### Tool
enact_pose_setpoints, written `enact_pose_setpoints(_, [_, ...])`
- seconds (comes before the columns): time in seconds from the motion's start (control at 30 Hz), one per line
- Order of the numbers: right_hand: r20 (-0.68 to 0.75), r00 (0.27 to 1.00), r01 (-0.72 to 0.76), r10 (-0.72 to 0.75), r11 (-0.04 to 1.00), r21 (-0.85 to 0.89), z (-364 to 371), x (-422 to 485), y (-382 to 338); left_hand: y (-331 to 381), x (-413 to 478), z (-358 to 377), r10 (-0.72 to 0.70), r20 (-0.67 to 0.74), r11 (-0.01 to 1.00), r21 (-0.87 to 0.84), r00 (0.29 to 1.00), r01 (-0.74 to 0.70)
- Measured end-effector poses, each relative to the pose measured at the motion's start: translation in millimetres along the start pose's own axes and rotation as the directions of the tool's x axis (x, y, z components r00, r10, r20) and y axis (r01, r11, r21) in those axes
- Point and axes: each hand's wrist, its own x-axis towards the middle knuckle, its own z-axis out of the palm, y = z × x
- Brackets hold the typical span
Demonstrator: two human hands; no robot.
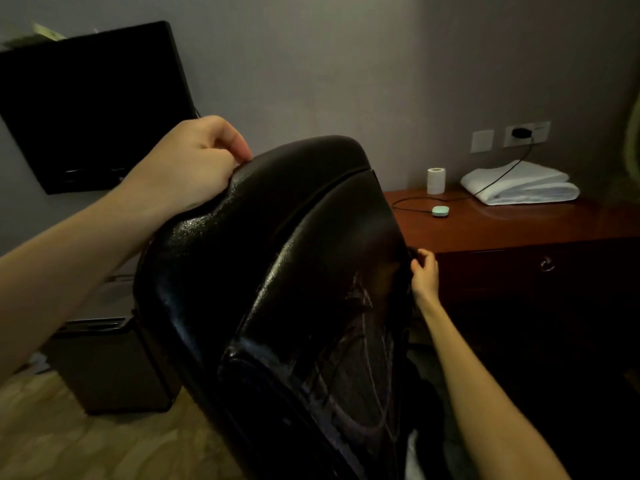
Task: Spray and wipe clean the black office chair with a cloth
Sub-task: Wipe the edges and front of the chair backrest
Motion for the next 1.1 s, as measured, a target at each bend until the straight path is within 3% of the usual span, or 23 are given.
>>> enact_pose_setpoints(0.1, [0.046,0.997,0.06,-0.061,0.998,0.008,-4,-47,14,0,3,0,-0.013,0.012,1.0,-0.008,1.0,0.013])
enact_pose_setpoints(0.2, [0.13,0.984,0.107,-0.123,0.987,0.12,-11,-107,39,1,2,0,-0.022,0.023,0.999,-0.03,1.0,0.022])
enact_pose_setpoints(0.27, [0.216,0.971,0.065,-0.106,0.98,0.19,-23,-142,49,1,0,1,-0.028,0.014,0.999,-0.035,1.0,0.029])
enact_pose_setpoints(0.37, [0.321,0.946,-0.013,-0.039,0.987,0.158,-47,-159,53,1,-1,1,-0.041,0.016,0.998,-0.054,0.999,0.042])
enact_pose_setpoints(0.43, [0.288,0.957,-0.025,-0.027,0.985,0.173,-56,-139,44,-1,0,2,-0.046,0.021,0.994,-0.094,0.999,0.048])
enact_pose_setpoints(0.57, [0.074,0.997,-0.022,0.01,0.987,0.161,-54,-42,34,-4,1,0,-0.078,0.03,0.986,-0.148,0.996,0.082])
enact_pose_setpoints(0.73, [0.083,0.981,-0.187,0.175,0.969,0.163,-19,16,54,-5,4,0,-0.083,0.051,0.99,-0.112,0.995,0.088])
enact_pose_setpoints(0.87, [0.038,0.989,-0.144,0.14,0.976,0.164,-9,-12,66,-7,7,1,-0.069,0.037,0.993,-0.095,0.997,0.072])
enact_pose_setpoints(1.0, [0.128,0.987,-0.125,0.099,0.969,0.212,-13,-96,94,-6,8,0,-0.044,0.048,0.996,-0.077,0.998,0.048])
enact_pose_setpoints(1.1, [0.206,0.967,-0.205,0.149,0.936,0.285,-27,-145,99,-6,3,-2,-0.023,0.043,0.998,-0.054,0.999,0.025])
